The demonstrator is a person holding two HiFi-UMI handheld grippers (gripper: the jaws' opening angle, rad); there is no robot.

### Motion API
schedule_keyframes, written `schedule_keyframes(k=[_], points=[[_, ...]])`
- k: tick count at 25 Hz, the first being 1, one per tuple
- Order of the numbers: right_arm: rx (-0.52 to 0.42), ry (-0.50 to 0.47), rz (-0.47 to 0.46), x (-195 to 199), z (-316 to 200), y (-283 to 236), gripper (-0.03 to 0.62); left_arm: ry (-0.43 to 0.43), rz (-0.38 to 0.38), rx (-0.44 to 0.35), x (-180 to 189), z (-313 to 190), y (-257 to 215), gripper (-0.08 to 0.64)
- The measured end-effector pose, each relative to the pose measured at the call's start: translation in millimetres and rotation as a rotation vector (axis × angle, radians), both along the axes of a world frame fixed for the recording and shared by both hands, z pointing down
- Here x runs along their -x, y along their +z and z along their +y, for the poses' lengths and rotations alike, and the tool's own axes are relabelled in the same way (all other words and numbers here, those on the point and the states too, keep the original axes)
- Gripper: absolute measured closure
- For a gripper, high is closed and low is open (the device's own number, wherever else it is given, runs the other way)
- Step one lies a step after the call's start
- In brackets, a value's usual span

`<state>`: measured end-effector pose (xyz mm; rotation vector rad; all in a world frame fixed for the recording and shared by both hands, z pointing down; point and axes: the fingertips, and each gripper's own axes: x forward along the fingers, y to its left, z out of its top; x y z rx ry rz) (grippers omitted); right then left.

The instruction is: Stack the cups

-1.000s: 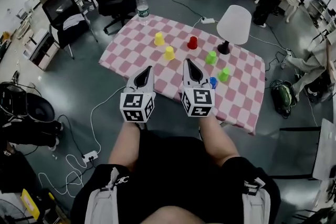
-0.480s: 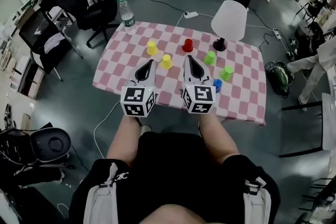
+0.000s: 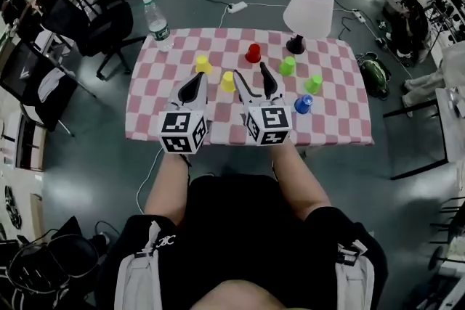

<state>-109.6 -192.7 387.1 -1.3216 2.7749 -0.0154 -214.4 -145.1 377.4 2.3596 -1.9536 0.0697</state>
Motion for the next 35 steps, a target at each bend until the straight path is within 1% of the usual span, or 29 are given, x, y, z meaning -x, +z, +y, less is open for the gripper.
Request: schedule_keyframes(k=[2, 4, 9, 13, 19, 24, 29, 32, 35], points=[[0.015, 0.01, 0.018, 17.0, -4.2, 10.9, 0.261, 0.012, -0.013, 0.0, 13.0, 0.1, 2.4, 0.545], [0.037, 0.027, 0.044, 32.5, -9.9, 24.7, 0.237, 0.021, -0.024, -0.002, 26.1, 0.5, 2.7, 0.545], [0.118, 0.069, 0.101, 65.1, -29.7, 69.5, 0.235, 0.025, -0.025, 0.004, 63.0, 4.4, 3.4, 0.545], [0.188, 0.104, 0.145, 79.1, -48.1, 113.9, 0.235, 0.014, -0.015, 0.021, 88.3, 10.6, 11.0, 0.545], [0.323, 0.158, 0.207, 86.6, -69.0, 183.5, 0.236, -0.008, -0.014, 0.052, 117.3, 16.3, 26.9, 0.545], [0.422, 0.186, 0.241, 91.8, -73.8, 231.4, 0.236, -0.035, -0.011, 0.1, 137.3, 23.2, 44.2, 0.545], [0.447, 0.244, 0.32, 93.4, -94.1, 267.9, 0.238, -0.034, -0.019, 0.135, 145.8, 21.1, 59.0, 0.545], [0.483, 0.301, 0.35, 87.7, -108.3, 284.4, 0.238, -0.033, -0.022, 0.149, 149.3, 18.6, 65.1, 0.545], [0.532, 0.313, 0.373, 87.0, -115.2, 297.3, 0.238, -0.035, -0.023, 0.16, 154.1, 15.9, 68.1, 0.545]])
